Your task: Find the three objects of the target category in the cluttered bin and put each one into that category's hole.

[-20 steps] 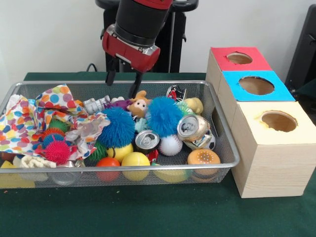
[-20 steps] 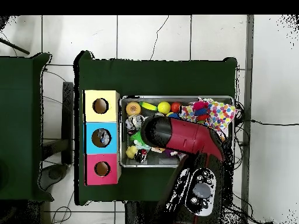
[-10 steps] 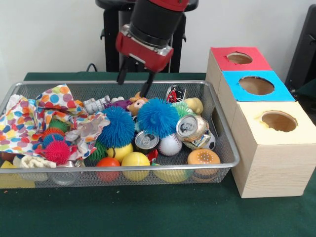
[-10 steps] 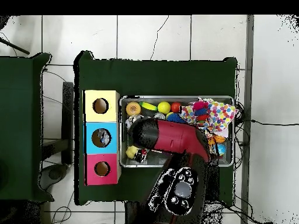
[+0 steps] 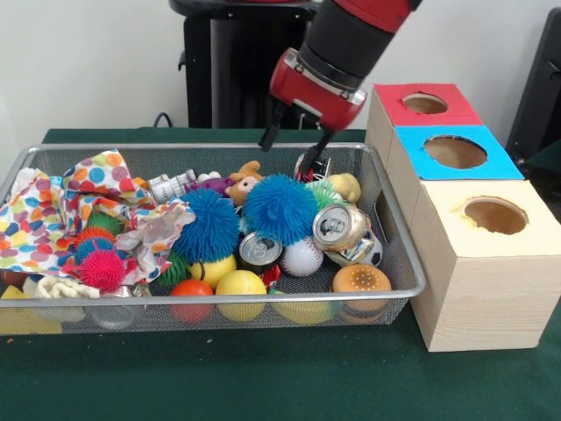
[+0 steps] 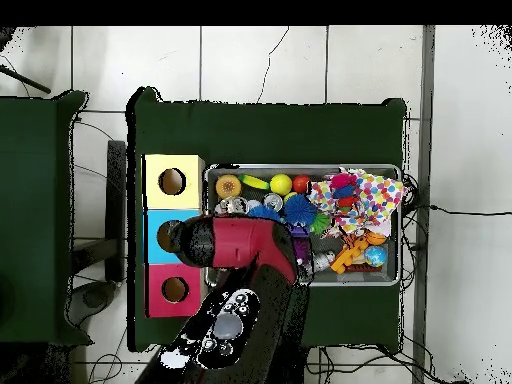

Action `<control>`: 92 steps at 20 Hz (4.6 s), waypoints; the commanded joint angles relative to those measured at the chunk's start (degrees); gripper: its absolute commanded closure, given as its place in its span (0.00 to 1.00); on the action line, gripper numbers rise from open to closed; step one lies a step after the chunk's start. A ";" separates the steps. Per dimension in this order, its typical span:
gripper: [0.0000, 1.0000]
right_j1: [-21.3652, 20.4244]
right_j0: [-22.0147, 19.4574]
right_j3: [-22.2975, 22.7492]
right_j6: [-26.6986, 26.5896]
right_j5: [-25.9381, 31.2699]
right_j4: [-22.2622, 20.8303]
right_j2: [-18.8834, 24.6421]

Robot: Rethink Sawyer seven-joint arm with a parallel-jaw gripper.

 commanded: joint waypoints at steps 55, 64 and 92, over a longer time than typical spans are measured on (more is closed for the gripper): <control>0.00 21.44 12.24 1.54 18.48 -15.55 23.54 -9.35; 0.00 21.39 12.57 1.12 19.21 -14.09 26.08 -9.29; 0.00 18.67 14.00 -3.50 21.21 2.86 28.34 -15.01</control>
